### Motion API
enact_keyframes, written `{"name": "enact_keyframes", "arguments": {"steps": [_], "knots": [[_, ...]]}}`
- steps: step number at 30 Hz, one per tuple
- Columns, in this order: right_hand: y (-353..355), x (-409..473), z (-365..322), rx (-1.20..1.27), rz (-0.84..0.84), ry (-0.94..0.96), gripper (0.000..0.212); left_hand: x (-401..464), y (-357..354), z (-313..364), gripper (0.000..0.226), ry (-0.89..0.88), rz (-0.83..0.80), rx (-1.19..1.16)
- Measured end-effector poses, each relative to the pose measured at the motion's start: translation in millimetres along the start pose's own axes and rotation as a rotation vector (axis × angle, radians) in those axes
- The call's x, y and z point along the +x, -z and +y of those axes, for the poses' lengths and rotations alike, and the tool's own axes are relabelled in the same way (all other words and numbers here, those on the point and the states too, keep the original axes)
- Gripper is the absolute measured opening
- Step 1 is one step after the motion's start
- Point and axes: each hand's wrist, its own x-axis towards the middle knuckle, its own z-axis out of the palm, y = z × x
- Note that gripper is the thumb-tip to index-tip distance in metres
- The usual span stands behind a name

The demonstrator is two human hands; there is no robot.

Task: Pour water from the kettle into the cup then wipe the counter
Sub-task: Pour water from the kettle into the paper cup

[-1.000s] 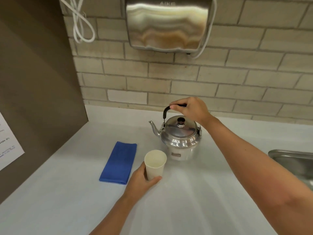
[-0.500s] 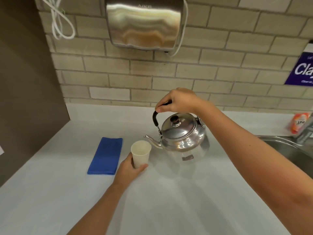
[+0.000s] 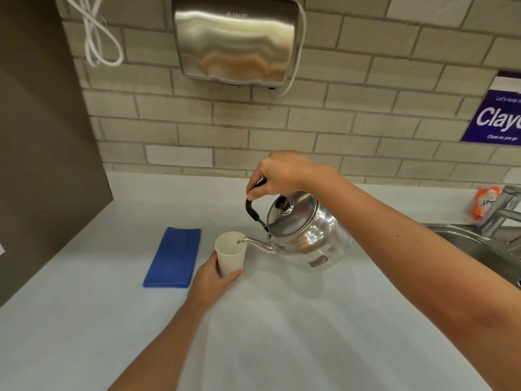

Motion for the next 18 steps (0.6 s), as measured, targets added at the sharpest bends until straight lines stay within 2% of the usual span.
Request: {"name": "enact_keyframes", "arguments": {"steps": [18], "knots": [[4.4, 6.1, -2.2, -0.020, -0.025, 0.035, 0.021, -0.4, -0.8, -0.2, 0.068, 0.001, 0.008, 0.022]]}}
